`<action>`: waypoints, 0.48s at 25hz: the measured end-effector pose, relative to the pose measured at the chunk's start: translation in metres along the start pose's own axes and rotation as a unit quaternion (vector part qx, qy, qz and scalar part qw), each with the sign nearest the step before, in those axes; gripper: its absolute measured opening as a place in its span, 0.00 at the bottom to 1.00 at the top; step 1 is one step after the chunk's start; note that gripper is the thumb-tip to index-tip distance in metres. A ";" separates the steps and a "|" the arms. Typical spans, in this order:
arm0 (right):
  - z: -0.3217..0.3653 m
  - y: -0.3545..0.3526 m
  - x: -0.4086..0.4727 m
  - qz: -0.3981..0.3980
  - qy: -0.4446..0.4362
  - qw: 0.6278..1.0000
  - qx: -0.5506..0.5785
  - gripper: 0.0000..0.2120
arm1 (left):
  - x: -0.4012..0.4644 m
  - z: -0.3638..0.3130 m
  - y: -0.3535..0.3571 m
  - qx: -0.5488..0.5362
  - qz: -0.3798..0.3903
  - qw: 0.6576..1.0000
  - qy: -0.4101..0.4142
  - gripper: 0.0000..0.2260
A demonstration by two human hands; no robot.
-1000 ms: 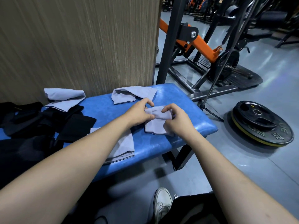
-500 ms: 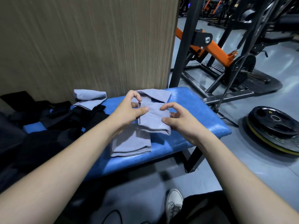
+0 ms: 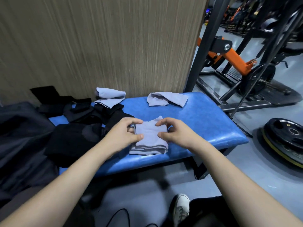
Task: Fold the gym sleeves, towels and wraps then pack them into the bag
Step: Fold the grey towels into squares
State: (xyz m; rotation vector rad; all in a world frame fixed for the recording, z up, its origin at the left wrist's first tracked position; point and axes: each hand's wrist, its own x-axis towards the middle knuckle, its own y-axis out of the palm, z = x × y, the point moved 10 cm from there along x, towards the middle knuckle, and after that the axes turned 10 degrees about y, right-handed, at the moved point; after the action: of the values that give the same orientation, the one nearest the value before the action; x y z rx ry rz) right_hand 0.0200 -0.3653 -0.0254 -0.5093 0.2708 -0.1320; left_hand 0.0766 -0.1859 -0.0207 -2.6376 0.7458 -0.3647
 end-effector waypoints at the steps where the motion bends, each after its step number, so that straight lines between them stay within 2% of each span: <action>1: -0.003 0.002 0.003 -0.003 -0.002 0.998 -0.064 0.13 | 0.001 0.004 0.003 0.028 0.007 1.000 0.004 0.19; 4: -0.008 0.009 0.008 0.019 -0.012 0.987 -0.159 0.15 | 0.004 0.011 0.010 0.064 0.021 0.998 0.013 0.20; 9: -0.003 0.008 0.009 0.016 -0.018 0.993 -0.117 0.15 | 0.006 0.005 0.000 0.041 -0.014 0.998 0.038 0.17; 12: -0.002 0.014 0.009 0.018 -0.031 0.988 -0.153 0.16 | 0.003 0.004 -0.007 0.065 -0.041 0.996 0.054 0.15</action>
State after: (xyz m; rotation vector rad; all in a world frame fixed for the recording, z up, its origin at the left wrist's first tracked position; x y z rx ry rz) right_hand 0.0289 -0.3559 -0.0355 -0.8113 0.2394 -0.0382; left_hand 0.0840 -0.1812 -0.0211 -2.5466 0.6265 -0.5621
